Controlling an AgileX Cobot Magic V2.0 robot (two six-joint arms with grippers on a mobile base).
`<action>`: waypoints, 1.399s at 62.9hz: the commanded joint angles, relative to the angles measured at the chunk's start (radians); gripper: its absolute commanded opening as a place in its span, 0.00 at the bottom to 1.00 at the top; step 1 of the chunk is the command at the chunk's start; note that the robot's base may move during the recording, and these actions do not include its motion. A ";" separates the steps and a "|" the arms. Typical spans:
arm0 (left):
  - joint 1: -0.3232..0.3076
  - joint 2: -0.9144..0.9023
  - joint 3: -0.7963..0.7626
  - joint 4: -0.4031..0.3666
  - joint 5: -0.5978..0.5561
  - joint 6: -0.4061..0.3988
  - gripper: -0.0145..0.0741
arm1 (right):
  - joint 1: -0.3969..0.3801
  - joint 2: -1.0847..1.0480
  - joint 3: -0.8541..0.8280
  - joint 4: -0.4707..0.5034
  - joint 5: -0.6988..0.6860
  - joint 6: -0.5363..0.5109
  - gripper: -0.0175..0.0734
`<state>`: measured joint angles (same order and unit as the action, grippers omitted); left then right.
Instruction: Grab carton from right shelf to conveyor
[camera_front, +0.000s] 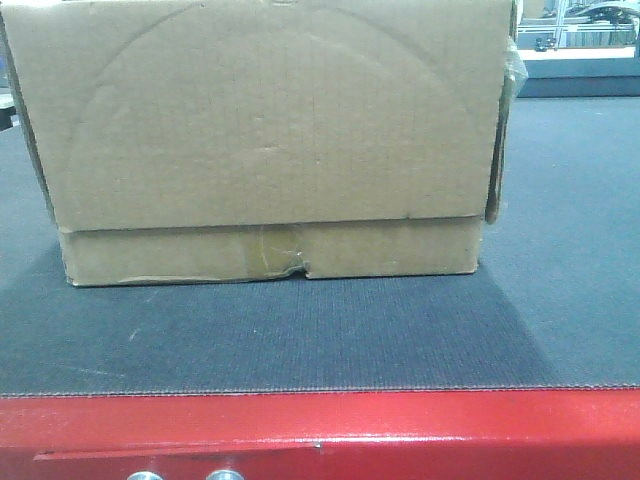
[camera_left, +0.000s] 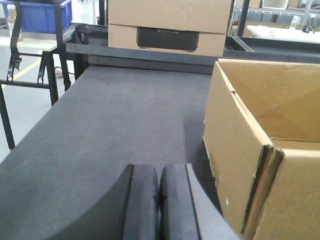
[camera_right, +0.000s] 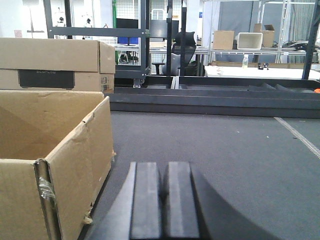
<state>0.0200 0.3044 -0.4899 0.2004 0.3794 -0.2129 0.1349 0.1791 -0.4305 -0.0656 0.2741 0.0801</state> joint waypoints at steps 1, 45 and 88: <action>0.034 -0.034 0.035 -0.112 -0.047 0.166 0.17 | -0.006 -0.005 0.004 -0.013 -0.025 -0.003 0.11; 0.036 -0.304 0.490 -0.187 -0.373 0.222 0.17 | -0.006 -0.005 0.004 -0.013 -0.028 -0.003 0.11; 0.026 -0.304 0.490 -0.190 -0.374 0.222 0.17 | -0.006 -0.005 0.004 -0.013 -0.028 -0.003 0.11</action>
<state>0.0528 0.0046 0.0013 0.0147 0.0253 0.0000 0.1349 0.1791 -0.4259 -0.0656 0.2701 0.0801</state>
